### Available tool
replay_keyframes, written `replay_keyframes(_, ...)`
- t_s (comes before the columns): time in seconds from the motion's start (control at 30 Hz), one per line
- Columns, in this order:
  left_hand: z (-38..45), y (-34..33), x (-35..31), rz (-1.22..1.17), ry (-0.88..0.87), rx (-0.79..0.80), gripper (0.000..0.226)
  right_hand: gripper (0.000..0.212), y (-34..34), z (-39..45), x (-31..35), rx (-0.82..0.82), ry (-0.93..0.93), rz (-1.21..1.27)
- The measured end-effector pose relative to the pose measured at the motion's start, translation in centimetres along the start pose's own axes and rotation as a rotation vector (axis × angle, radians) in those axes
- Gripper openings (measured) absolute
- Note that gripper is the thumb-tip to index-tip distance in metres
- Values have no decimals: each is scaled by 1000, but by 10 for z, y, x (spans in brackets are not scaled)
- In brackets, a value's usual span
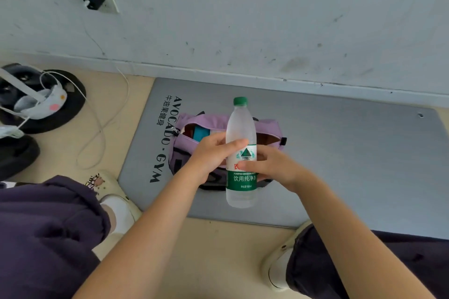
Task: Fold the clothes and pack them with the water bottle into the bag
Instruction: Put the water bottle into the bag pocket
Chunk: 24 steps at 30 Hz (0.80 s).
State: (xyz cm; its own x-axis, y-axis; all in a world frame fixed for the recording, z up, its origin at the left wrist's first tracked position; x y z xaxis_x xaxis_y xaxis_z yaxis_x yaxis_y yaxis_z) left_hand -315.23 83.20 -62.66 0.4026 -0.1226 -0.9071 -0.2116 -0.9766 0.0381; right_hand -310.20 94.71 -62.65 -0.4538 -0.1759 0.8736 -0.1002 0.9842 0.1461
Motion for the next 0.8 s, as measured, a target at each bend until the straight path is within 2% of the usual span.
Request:
replay_keyframes(0.1,19,8,26,-60,76,-18,44,39,0,22,-20,17,-49,81)
replay_keyframes(0.17,35,30,65,-63,249,-202,39,42,6,39,-33,-26,-70,112)
replay_keyframes(0.23,41,48,113,78,412,-356,35,43,17,55,-45,-108,-93,139)
replay_keyframes(0.3,41,49,149,169,518,-385,39,43,27,67,-57,-176,-110,147)
replay_keyframes(0.37,45,43,170,156,572,-411,44,45,32,74,-65,-185,-103,136)
replay_keyframes(0.43,50,39,179,142,577,-452,41,51,33,80,-70,-164,-81,104)
replay_keyframes(0.57,53,37,184,18,483,-476,19,50,24,98,-72,-111,-50,47)
replay_keyframes(0.73,47,43,180,-75,372,-383,23,36,2,123,-75,-9,-101,-15)
replay_keyframes(0.8,47,42,180,-74,365,-335,21,37,-6,130,-76,58,-120,-40)
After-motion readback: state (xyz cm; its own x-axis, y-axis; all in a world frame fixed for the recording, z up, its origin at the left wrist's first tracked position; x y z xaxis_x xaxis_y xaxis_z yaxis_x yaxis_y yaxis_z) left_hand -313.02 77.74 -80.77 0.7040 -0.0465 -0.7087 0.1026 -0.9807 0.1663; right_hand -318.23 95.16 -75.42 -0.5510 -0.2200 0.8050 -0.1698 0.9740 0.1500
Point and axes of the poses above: each hand's wrist, its own z-axis towards the middle knuckle, its own y-axis out of the back of the hand, x = y × z, the point moved 9 cm from there along z, towards the middle knuckle, and after that the axes turned 15 degrees about -x, right-handed, at the moved point
